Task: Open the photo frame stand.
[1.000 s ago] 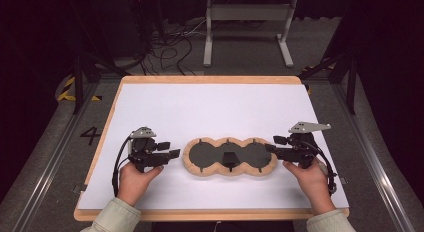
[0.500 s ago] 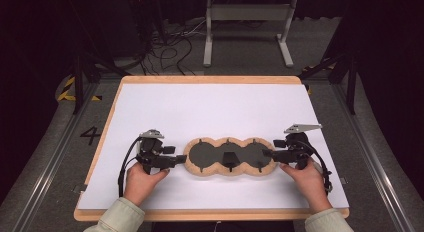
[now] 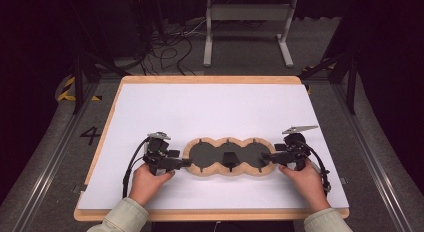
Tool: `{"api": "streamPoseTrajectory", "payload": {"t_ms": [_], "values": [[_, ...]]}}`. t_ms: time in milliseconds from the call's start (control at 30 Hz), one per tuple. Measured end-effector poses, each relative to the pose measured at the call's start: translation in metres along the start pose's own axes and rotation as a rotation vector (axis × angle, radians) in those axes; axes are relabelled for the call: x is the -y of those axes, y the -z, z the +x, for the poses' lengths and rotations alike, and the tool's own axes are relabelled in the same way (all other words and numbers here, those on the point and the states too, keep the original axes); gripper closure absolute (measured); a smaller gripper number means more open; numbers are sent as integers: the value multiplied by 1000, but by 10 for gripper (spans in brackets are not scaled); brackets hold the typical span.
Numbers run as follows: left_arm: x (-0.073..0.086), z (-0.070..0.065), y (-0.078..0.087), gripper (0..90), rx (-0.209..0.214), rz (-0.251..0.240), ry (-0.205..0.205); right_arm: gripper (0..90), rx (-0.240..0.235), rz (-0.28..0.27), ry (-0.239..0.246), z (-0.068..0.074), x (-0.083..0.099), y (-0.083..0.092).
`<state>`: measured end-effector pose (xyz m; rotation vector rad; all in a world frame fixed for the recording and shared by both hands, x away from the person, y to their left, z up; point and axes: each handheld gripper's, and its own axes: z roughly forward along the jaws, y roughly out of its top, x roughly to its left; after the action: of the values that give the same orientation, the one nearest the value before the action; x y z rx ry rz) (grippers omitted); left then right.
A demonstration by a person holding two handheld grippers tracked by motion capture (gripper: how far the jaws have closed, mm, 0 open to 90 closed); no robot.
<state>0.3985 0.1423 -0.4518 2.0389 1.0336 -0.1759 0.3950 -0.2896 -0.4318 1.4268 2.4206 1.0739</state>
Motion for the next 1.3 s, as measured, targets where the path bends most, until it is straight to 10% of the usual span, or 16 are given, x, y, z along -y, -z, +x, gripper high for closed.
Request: {"api": "streamPoseTrajectory", "payload": {"t_ms": [267, 1300], "values": [[-1, -3, -11, 221, 21, 29, 2, 177, -71, 59, -25, -2, 1, -10], [-3, -14, -12, 232, 4, 79, 68, 182, -93, 85, -79, 1, 7, -4]]}}
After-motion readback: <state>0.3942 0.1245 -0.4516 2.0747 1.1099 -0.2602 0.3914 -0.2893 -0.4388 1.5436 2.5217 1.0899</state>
